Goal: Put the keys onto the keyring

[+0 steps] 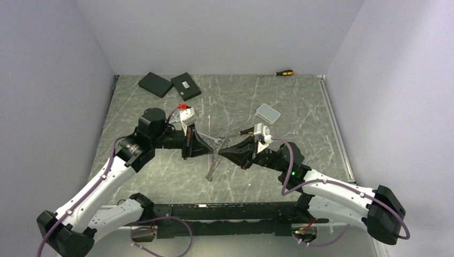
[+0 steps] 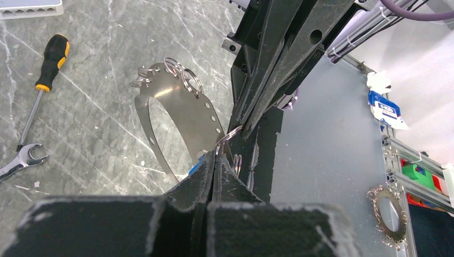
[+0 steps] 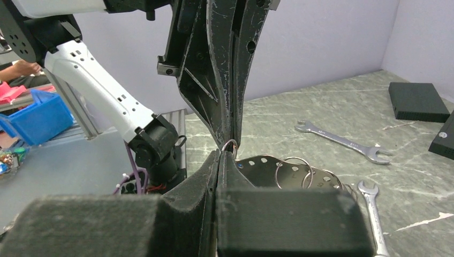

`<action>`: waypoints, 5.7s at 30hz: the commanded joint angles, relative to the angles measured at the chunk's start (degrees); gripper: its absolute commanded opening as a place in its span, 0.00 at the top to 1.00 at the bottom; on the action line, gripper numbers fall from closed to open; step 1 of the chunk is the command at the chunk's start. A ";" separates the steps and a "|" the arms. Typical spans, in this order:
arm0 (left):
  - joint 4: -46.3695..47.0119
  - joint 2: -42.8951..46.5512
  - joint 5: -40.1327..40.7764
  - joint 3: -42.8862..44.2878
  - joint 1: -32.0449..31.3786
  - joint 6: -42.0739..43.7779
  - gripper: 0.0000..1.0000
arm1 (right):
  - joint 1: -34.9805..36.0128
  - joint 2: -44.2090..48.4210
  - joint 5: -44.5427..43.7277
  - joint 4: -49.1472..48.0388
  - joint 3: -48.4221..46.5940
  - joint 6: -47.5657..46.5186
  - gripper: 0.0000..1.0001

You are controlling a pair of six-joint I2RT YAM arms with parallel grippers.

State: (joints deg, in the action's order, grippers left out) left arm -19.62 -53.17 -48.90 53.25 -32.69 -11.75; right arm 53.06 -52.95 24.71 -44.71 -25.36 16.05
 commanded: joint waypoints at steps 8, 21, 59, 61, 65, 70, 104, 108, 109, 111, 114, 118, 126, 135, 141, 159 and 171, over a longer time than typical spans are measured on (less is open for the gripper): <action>-0.55 0.47 0.39 2.46 0.17 1.07 1.00 | 0.38 1.07 2.81 -0.75 -2.62 -0.63 1.00; -0.92 -0.18 0.14 3.00 0.21 1.31 1.00 | 0.38 0.93 6.70 0.40 -3.55 -0.84 1.00; -1.29 -0.39 -0.31 1.68 0.15 0.39 1.00 | 0.47 1.71 -0.13 0.63 -2.93 -2.74 1.00; -1.42 -0.28 -0.39 1.68 0.16 0.42 1.00 | 0.47 1.71 -0.64 0.75 -2.85 -2.91 1.00; -2.29 -0.30 -0.38 1.84 0.17 0.95 1.00 | 0.47 1.54 -1.48 1.35 -3.09 -3.37 1.00; -5.86 -0.65 3.06 2.08 0.17 3.42 1.00 | 0.47 0.20 -2.98 1.27 -2.89 -3.46 1.00; -15.91 5.50 40.23 -4.62 0.34 10.06 1.00 | -1.18 -33.13 -6.17 -26.70 10.62 1.38 1.00; -13.61 5.78 38.85 -6.78 0.34 9.54 1.00 | -1.69 -33.87 -6.42 -25.05 11.41 1.89 1.00; -13.61 5.79 38.58 -6.84 0.37 9.64 1.00 | -1.88 -34.08 -6.38 -23.68 11.09 2.02 1.00; -12.79 5.78 38.11 -7.42 0.35 9.66 1.00 | -2.07 -34.96 -6.14 -20.88 10.37 1.97 0.99; -11.64 5.26 37.15 -8.23 0.35 10.09 1.00 | -2.49 -36.12 -5.65 -16.93 9.67 3.01 0.92; -10.97 4.12 38.10 -8.50 0.39 11.03 1.00 | -2.83 -36.33 -6.04 -14.53 10.73 4.57 0.69; -8.15 -0.10 32.73 -8.87 1.84 11.04 1.00 | -2.87 -27.50 -12.83 0.90 9.30 2.92 0.45; -3.05 -10.22 16.36 -7.04 6.31 10.94 1.00 | -3.00 -18.47 -14.59 8.83 10.25 -3.27 0.58; 0.25 -18.20 9.46 -5.20 7.12 10.46 1.00 | -4.70 -24.52 2.38 7.12 5.90 1.22 0.65; 0.70 -21.25 9.69 -3.55 7.19 11.04 1.00 | -13.16 -40.64 25.97 10.05 -5.21 15.82 0.67; 0.45 -20.52 9.74 -3.52 7.17 11.06 1.00 | -12.94 -45.50 22.77 10.89 -6.04 14.83 0.68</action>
State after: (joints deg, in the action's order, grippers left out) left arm -20.18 -75.46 -37.71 47.40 -25.69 -1.61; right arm 39.97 -98.17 47.88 -32.01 -29.65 31.11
